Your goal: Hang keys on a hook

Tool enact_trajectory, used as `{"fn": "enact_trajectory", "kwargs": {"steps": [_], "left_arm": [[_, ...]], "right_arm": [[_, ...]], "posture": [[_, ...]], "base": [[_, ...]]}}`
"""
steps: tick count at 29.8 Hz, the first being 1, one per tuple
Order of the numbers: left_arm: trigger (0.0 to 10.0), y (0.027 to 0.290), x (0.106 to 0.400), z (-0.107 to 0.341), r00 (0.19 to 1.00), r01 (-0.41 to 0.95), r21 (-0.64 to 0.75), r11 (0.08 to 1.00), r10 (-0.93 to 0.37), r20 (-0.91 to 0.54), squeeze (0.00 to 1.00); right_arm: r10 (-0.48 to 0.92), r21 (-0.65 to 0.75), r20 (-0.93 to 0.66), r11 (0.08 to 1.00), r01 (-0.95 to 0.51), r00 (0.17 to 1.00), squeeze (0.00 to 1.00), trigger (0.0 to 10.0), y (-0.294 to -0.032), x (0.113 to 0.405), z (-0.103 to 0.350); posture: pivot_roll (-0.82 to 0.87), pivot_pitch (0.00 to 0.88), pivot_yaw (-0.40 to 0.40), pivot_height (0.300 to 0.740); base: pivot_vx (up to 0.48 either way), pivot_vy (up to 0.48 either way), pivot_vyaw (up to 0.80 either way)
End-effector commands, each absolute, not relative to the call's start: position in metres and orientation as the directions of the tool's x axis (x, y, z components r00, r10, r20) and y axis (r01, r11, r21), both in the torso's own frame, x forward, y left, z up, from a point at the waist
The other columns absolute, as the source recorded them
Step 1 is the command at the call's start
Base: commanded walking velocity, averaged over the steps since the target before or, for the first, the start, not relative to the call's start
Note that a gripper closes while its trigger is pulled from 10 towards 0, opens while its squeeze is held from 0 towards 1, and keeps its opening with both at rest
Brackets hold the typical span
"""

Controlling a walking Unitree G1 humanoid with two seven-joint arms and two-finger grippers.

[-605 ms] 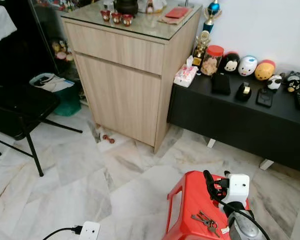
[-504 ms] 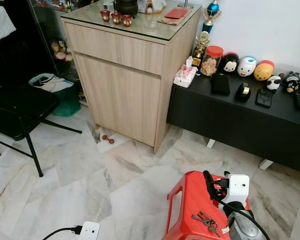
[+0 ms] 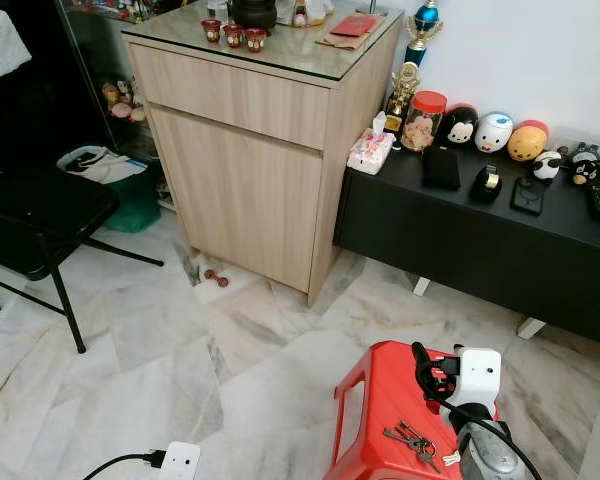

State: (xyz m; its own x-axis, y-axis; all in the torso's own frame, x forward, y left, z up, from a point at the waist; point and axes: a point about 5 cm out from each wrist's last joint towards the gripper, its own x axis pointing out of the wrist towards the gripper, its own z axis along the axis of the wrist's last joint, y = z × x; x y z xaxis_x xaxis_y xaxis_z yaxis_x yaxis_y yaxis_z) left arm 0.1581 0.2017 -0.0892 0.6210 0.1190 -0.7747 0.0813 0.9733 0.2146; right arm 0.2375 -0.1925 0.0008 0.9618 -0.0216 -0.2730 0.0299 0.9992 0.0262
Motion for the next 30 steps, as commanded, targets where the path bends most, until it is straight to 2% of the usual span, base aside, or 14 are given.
{"fn": "enact_trajectory", "kwargs": {"steps": [1, 2, 6, 8, 11, 12, 15, 18, 22, 24, 30], "left_arm": [[10.0, 0.214, 0.154, -0.089, 0.610, 0.045, 0.286, 0.957, 0.200, -0.767, 0.00], [10.0, 0.226, 0.159, -0.084, 0.628, 0.012, 0.337, 0.941, 0.256, -0.735, 0.00], [10.0, 0.241, 0.173, -0.072, 0.689, -0.060, 0.362, 0.930, 0.301, -0.659, 0.00], [10.0, 0.247, 0.191, -0.056, 0.771, -0.125, 0.340, 0.932, 0.307, -0.558, 0.00], [10.0, 0.248, 0.210, -0.040, 0.838, -0.156, 0.328, 0.932, 0.301, -0.456, 0.00], [10.0, 0.243, 0.225, -0.026, 0.896, -0.148, 0.312, 0.939, 0.260, -0.359, 0.00], [10.0, 0.234, 0.237, -0.009, 0.947, -0.137, 0.280, 0.950, 0.209, -0.245, 0.00], [10.0, 0.228, 0.239, 0.000, 0.963, -0.156, 0.214, 0.964, 0.197, -0.187, 0.00], [10.0, 0.222, 0.236, -0.001, 0.967, -0.141, 0.191, 0.972, 0.176, -0.186, 0.00], [10.0, 0.213, 0.234, -0.001, 0.974, -0.113, 0.193, 0.975, 0.147, -0.172, 0.00], [10.0, 0.209, 0.234, 0.001, 0.978, -0.117, 0.188, 0.975, 0.146, -0.149, 0.00]], "right_arm": [[-0.029, 0.018, -0.262, 0.999, 0.034, 0.965, 0.00, 10.0, -0.195, 0.239, 0.003], [-0.028, 0.020, -0.259, 0.999, 0.034, 0.966, 0.00, 10.0, -0.195, 0.240, 0.003], [-0.021, 0.016, -0.264, 1.000, 0.026, 0.964, 0.00, 10.0, -0.193, 0.241, 0.003], [-0.022, 0.019, -0.263, 0.999, 0.028, 0.965, 0.00, 10.0, -0.193, 0.241, 0.003], [-0.021, 0.021, -0.264, 0.999, 0.028, 0.964, 0.00, 10.0, -0.194, 0.241, 0.003], [-0.020, 0.020, -0.270, 0.999, 0.027, 0.963, 0.00, 10.0, -0.194, 0.240, 0.001], [-0.022, 0.021, -0.273, 0.999, 0.028, 0.962, 0.00, 10.0, -0.195, 0.240, 0.001], [-0.022, 0.021, -0.266, 0.999, 0.029, 0.964, 0.00, 10.0, -0.196, 0.241, 0.002], [-0.031, 0.018, -0.277, 0.999, 0.037, 0.960, 0.00, 10.0, -0.197, 0.241, 0.001], [-0.042, 0.007, -0.290, 0.999, 0.046, 0.956, 0.00, 10.0, -0.198, 0.242, 0.000], [-0.050, 0.002, -0.292, 0.999, 0.053, 0.955, 0.00, 10.0, -0.199, 0.243, 0.000]], "posture": [[-0.01, 0.083, -0.076, 0.697], [-0.01, 0.085, -0.078, 0.697], [-0.01, 0.086, -0.078, 0.697], [-0.01, 0.086, -0.078, 0.697], [-0.01, 0.086, -0.077, 0.697], [-0.01, 0.085, -0.076, 0.697], [-0.01, 0.085, -0.076, 0.697], [-0.01, 0.087, -0.076, 0.697], [-0.01, 0.089, -0.077, 0.697], [-0.01, 0.089, -0.079, 0.689], [-0.01, 0.089, -0.081, 0.654]], "base": [[0.000, 0.000, 0.00], [0.000, 0.000, 0.00], [0.000, 0.000, 0.00], [0.000, 0.000, 0.00], [0.000, 0.000, 0.00], [0.000, 0.000, 0.00], [0.000, 0.000, 0.00], [0.000, 0.000, 0.00], [0.000, 0.000, 0.00], [0.000, 0.000, 0.00], [0.000, 0.000, 0.00]]}}
